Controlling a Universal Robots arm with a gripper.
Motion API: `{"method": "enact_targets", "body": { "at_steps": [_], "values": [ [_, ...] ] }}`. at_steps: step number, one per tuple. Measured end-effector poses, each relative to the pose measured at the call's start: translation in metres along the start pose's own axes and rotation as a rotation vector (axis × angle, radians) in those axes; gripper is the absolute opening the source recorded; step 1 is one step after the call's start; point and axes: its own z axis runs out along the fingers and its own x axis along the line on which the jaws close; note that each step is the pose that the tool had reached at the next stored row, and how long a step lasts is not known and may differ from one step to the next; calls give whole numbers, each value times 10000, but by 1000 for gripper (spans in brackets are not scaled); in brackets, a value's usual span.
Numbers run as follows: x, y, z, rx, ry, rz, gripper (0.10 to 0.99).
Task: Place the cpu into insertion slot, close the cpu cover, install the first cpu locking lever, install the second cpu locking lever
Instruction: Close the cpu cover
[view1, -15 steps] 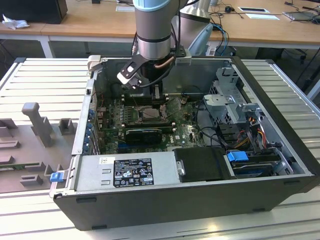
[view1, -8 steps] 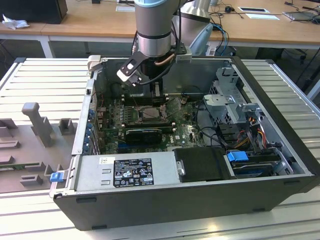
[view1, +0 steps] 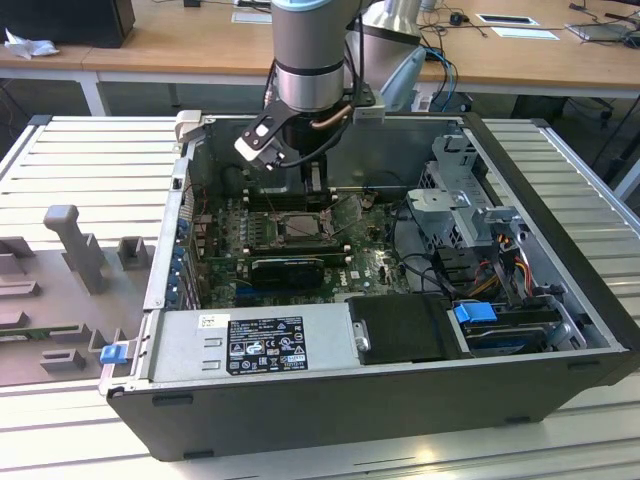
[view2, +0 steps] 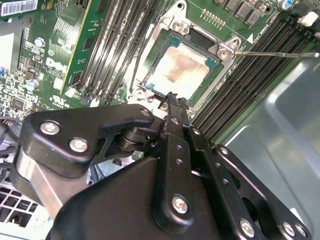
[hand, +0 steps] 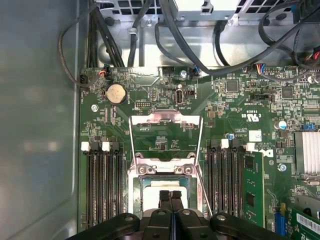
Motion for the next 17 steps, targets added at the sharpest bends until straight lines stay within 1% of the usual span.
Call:
{"method": "enact_targets", "body": {
  "at_steps": [4, 6, 10, 17],
  "values": [
    [1, 20, 0, 0, -1, 0, 106],
    [1, 22, -20, -1, 0, 1, 106],
    [2, 68, -18, 1, 1, -1, 106],
    [2, 108, -14, 2, 2, 0, 106]
  ]
}}
